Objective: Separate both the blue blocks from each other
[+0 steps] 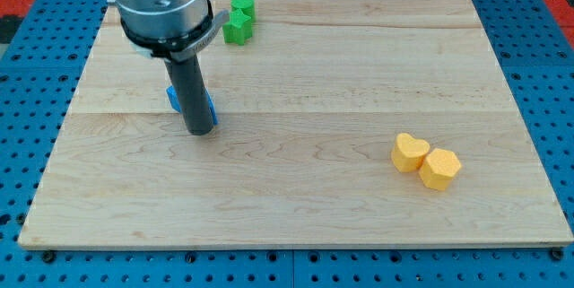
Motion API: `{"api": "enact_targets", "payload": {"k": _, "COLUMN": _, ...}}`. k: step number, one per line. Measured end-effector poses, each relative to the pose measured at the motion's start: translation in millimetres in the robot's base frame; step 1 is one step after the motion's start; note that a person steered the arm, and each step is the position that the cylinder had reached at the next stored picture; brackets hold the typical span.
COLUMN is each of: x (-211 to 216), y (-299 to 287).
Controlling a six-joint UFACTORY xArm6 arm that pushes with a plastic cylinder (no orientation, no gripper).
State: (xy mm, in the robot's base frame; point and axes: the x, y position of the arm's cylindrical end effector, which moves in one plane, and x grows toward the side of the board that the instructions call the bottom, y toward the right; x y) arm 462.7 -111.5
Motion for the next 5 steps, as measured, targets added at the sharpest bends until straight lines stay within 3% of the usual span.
{"api": "enact_targets", "payload": {"k": 1, "x": -6, "y": -24}}
{"api": "enact_targets", "payload": {"k": 2, "x": 28, "y": -18}}
{"api": "enact_targets", "payload": {"k": 5, "x": -58, "y": -19}}
